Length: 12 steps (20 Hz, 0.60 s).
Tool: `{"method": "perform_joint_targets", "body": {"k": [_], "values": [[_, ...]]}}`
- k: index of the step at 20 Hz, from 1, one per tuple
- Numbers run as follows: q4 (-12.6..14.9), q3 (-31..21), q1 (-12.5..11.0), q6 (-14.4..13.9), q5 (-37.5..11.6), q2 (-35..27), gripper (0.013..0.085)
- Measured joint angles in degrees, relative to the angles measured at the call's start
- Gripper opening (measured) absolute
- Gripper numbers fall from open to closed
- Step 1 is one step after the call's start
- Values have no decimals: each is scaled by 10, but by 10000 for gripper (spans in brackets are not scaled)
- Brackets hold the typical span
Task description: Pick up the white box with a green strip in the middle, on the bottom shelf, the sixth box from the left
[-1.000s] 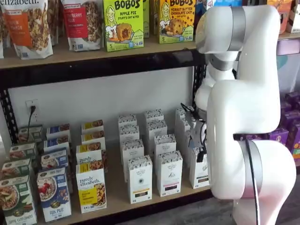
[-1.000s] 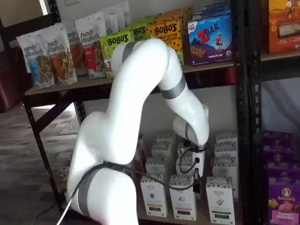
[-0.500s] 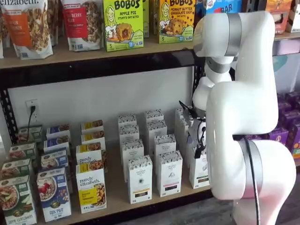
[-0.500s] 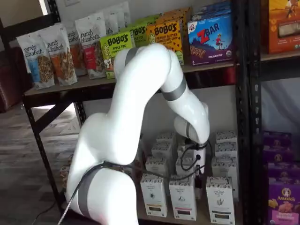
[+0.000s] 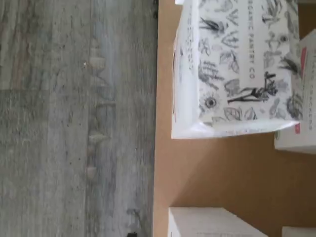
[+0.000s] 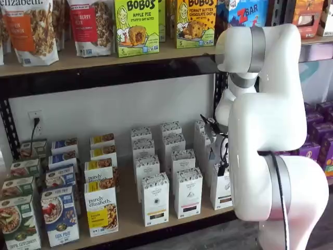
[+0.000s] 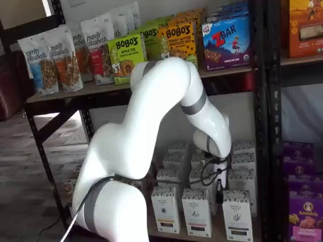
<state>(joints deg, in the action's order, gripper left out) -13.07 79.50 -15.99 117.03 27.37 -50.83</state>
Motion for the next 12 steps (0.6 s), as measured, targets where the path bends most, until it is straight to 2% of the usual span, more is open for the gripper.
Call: {"method": "perform_joint_targets", "body": {"k": [9,12], "values": [[1,50,-5,4,1,-42,850],[12,66,-7,-4,1,-56,850]]}}
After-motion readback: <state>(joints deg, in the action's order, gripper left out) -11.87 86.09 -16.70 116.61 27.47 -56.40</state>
